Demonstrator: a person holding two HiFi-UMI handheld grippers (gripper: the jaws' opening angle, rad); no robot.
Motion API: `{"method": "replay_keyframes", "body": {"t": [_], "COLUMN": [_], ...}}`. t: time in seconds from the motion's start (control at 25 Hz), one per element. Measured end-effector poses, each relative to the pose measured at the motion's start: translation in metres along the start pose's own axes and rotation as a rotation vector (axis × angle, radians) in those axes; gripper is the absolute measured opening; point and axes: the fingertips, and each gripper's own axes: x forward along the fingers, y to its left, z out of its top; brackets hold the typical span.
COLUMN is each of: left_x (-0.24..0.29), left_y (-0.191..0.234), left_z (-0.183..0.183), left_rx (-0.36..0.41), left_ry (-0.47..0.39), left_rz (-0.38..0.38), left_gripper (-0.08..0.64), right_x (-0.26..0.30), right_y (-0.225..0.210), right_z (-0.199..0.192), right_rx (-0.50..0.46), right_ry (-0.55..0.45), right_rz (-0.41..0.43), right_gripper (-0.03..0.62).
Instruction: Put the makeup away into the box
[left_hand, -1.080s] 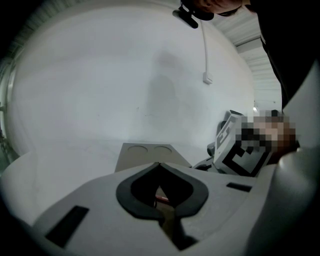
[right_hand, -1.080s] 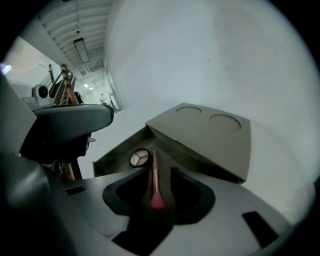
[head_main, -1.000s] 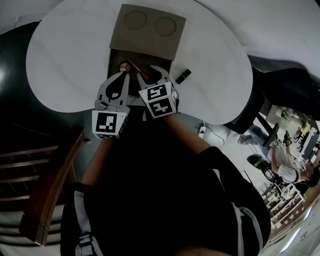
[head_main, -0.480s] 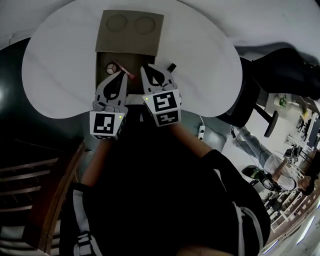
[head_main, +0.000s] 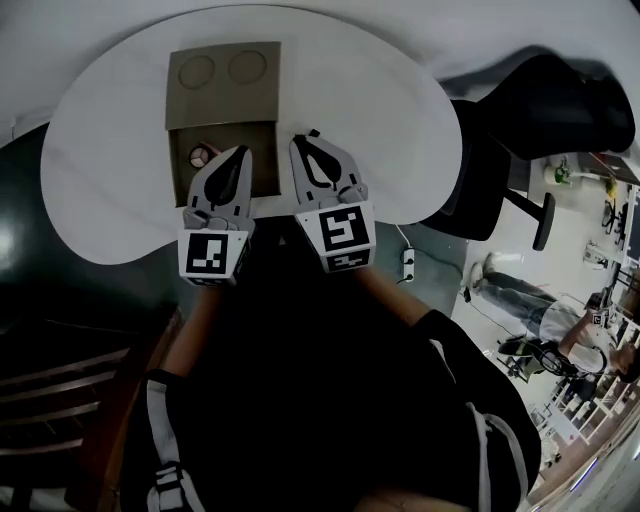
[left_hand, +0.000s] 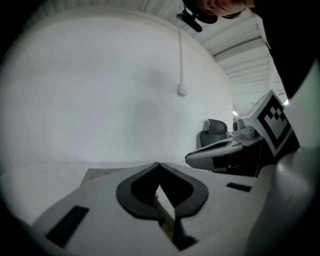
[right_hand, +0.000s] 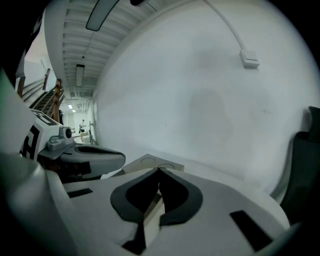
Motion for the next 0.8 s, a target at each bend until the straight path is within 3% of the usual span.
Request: {"method": "replay_keyframes", "body": {"t": [0.44,0.8], "left_x": [0.024,0.038], "left_y": [-0.035,-0.039], "left_z": [0.006,-0.002], "left_rx": [0.030,0.039], "left_ry": [0.001,0.032], "left_rz": [-0.094,-0.115], "left_gripper": [0.003,0.003], "right_x": [-0.029,-0.017], "right_y": [-0.042,-0.051], "right_z": [-0.005,-0.035], "right_rx": [0.055,0.120], "right_ry": [-0.015,0.073], "right_rz": [-0.114,-0.114], "right_gripper": [0.023,0.025]}}
